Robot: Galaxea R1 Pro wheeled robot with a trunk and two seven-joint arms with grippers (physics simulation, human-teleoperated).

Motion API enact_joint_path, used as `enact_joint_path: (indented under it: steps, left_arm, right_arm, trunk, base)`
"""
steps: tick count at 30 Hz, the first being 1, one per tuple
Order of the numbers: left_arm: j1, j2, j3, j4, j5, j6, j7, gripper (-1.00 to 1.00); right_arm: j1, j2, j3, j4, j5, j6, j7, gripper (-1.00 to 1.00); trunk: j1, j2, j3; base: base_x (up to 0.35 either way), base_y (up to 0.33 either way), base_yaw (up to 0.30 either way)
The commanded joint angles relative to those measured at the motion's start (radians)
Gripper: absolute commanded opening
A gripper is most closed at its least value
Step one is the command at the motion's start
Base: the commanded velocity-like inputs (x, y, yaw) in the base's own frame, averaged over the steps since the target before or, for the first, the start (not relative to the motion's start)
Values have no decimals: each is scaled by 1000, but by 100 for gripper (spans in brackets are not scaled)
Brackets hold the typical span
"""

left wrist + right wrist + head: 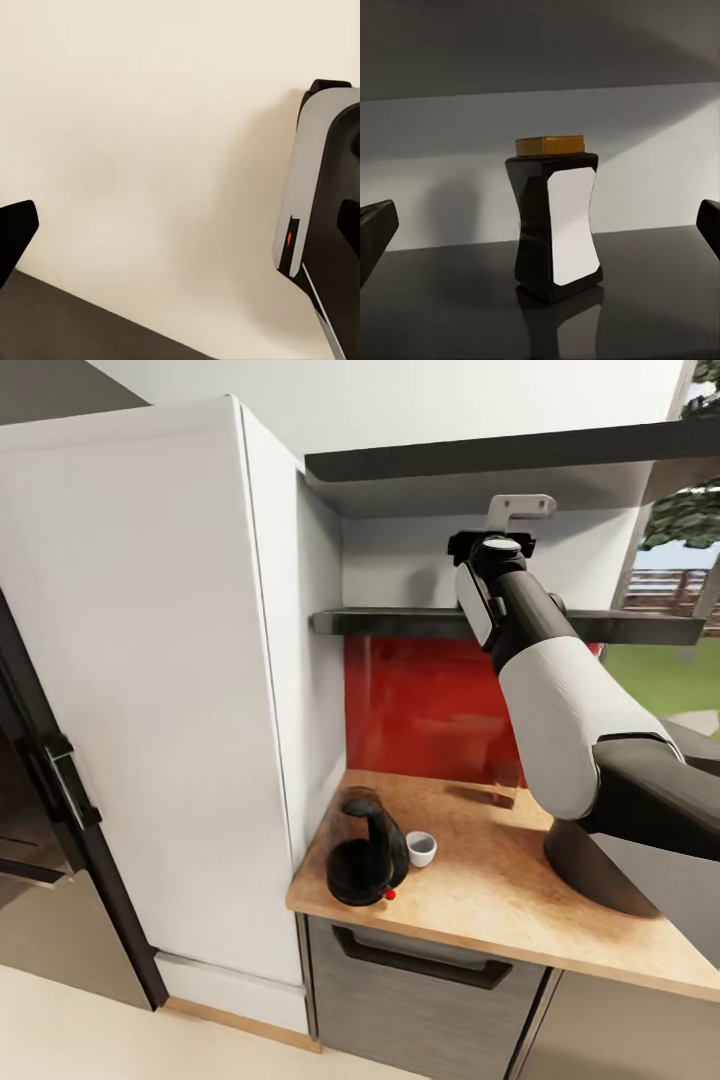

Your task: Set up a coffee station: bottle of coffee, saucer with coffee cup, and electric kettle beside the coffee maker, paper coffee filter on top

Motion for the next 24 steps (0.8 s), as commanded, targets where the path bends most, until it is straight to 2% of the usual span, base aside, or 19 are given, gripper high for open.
enact_joint_path:
  steps: [1,15,24]
  left_arm:
    - [0,0,3,1,4,-4,0,100]
    - [0,1,3,1,4,-3,0,100]
    - [0,1,3,1,4,-2,1,100]
  right_arm:
    - [0,1,-5,-1,11,7,2,100]
    - [2,1,-9,-1,12,7,2,100]
    - [3,1,-10,-2,13,7,2,100]
  trunk:
    - [1,-1,0]
    - [1,-1,0]
    - [1,-1,0]
  base:
    - [113,103,-7]
    - [28,15,-1]
    - [216,0,0]
